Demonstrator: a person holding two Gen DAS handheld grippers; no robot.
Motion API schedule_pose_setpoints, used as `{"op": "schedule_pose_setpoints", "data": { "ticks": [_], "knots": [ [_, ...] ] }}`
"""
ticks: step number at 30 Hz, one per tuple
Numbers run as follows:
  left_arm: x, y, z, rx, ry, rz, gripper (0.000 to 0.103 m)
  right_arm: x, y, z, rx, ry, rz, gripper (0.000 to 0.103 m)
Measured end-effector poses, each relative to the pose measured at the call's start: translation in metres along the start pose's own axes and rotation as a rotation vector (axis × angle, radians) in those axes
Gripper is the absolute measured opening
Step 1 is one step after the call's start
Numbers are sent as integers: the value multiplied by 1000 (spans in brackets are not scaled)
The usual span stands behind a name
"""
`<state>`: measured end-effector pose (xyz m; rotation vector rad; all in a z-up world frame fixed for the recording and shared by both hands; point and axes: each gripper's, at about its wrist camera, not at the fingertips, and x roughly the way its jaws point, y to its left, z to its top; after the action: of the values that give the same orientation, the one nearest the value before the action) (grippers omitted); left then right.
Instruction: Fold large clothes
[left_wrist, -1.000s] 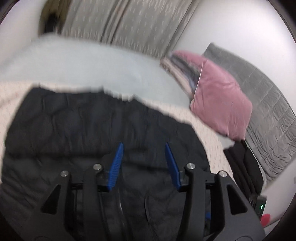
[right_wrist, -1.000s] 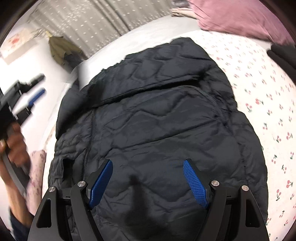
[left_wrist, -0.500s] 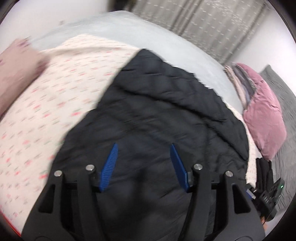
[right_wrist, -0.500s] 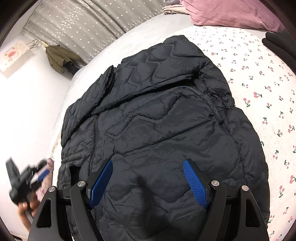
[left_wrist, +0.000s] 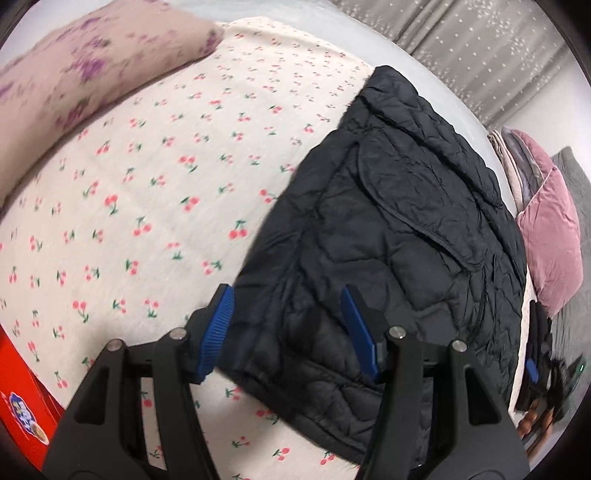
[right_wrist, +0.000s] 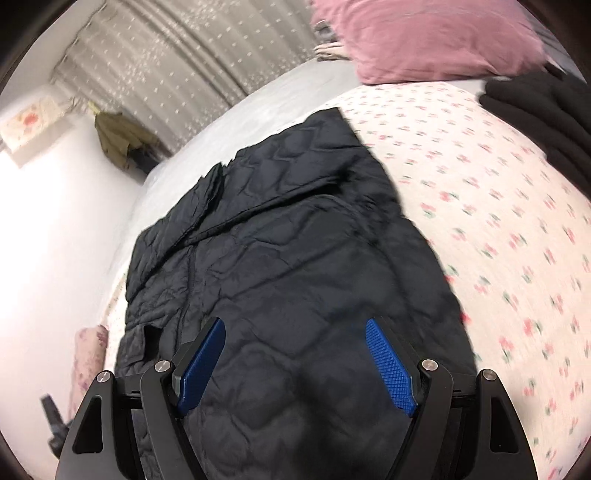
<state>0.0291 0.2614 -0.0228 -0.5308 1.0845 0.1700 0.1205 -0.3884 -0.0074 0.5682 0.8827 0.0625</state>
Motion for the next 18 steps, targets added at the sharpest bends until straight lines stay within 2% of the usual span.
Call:
{"op": "schedule_pose_setpoints", "data": {
  "ticks": [5,11,12,15,18],
  "knots": [
    [0,4,-10,47,-37,17,61,-33,-31,-33,9,-47,-57,80],
    [12,14,-12,-7,9,-27,61,-48,-84,-59,186,24,-46,80],
    [12,15,-12,-10,6,-31,61,-55,-89,-58,190,6,-38,80],
    [14,19,-12,-35,10,-43,61,-61,-94,-60,182,6,-99,80],
    [15,22,-13,-60,17,-59,61,-54,-96,-61,149,77,-91,80]
  ]
}}
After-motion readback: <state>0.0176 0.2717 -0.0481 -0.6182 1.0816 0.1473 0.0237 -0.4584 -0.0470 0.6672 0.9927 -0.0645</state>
